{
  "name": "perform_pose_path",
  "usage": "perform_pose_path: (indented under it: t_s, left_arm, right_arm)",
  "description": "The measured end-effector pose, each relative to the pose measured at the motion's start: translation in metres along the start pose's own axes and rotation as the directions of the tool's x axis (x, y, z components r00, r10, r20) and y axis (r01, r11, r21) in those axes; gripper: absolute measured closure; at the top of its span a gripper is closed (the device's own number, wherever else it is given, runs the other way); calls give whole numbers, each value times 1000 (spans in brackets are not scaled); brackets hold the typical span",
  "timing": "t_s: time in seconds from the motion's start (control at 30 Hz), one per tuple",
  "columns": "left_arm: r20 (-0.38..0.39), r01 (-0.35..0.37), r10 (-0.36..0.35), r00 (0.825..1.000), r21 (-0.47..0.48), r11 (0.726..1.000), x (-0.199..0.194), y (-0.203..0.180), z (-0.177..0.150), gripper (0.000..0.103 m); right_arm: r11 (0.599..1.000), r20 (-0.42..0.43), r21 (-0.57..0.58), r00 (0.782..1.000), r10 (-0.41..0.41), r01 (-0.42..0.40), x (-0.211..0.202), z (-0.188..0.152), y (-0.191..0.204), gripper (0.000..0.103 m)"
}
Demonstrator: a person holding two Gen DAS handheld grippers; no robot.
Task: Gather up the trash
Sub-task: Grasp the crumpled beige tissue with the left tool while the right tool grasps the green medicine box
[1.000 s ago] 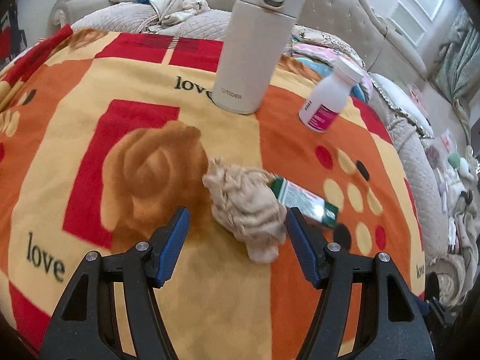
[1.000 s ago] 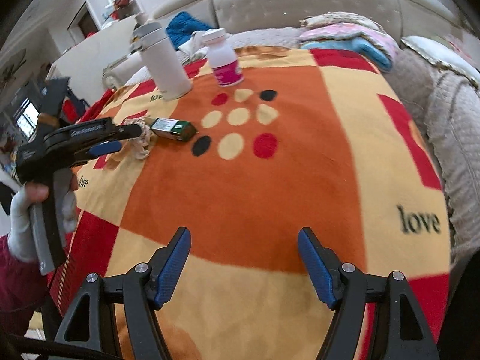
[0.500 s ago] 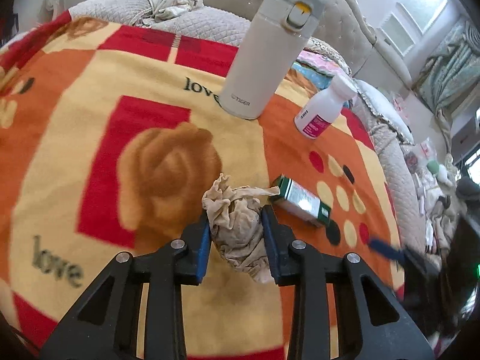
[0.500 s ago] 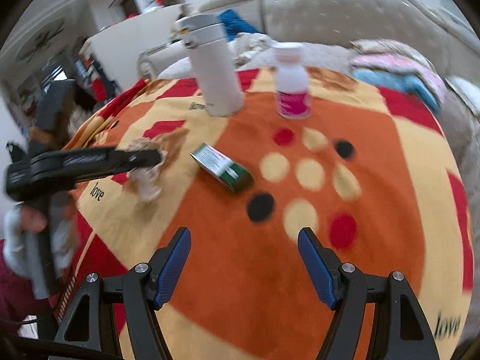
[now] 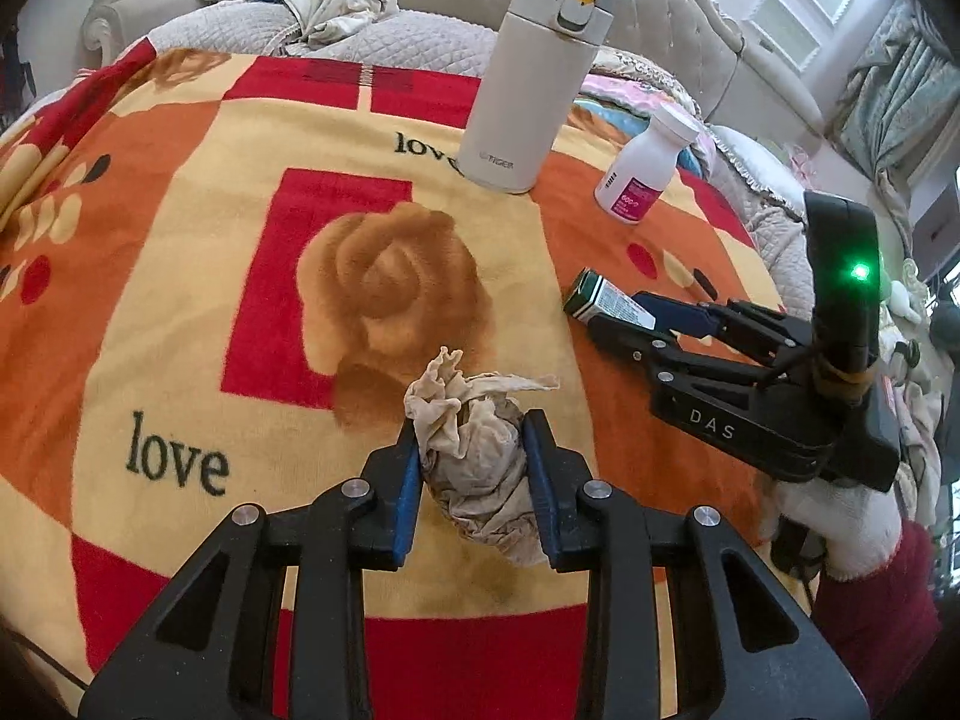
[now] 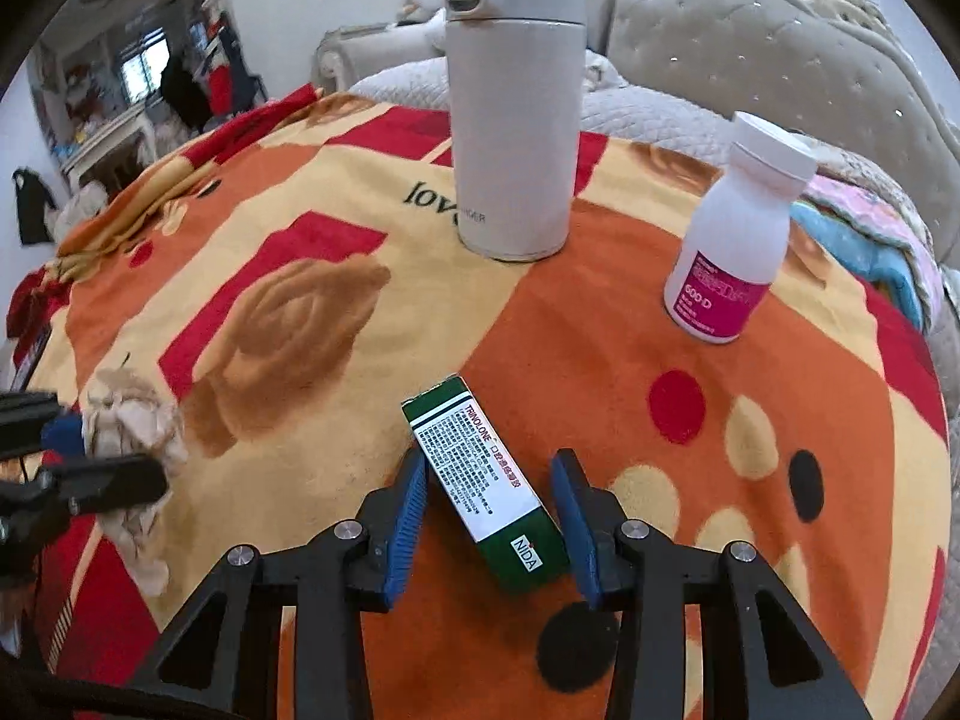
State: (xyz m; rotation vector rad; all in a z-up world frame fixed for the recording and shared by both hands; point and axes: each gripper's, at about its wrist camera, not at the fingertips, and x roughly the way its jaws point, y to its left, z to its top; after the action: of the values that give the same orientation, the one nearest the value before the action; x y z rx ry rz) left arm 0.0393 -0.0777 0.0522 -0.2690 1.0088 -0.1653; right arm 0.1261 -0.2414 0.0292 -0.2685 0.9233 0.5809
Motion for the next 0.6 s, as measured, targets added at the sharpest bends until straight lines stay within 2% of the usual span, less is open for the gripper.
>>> perform_pose_path:
  t_s: [0.1,0.23,0.47,0.6]
  left_arm:
    - [9,-5,5,1000,8,1000,-2,-6,-2,74]
    - [29,-1,0,1000,22,1000,-11,-17,-9,74]
    - [36,29,-32,999,68,997,-24,-51,-32,74]
    - [22,38,-40,999,73,997,-26,-61,-43,74]
  right_arm:
    - [999,14,39,1000,24,-25,-11,-10,1,72]
    - [991,53,115,997,64,-70,-39,-28,-2,75]
    - [981,119,184,992,39,-61,-101,-76,3,76]
    - [976,105,215,994,15,-38,-111,-93,-1,76]
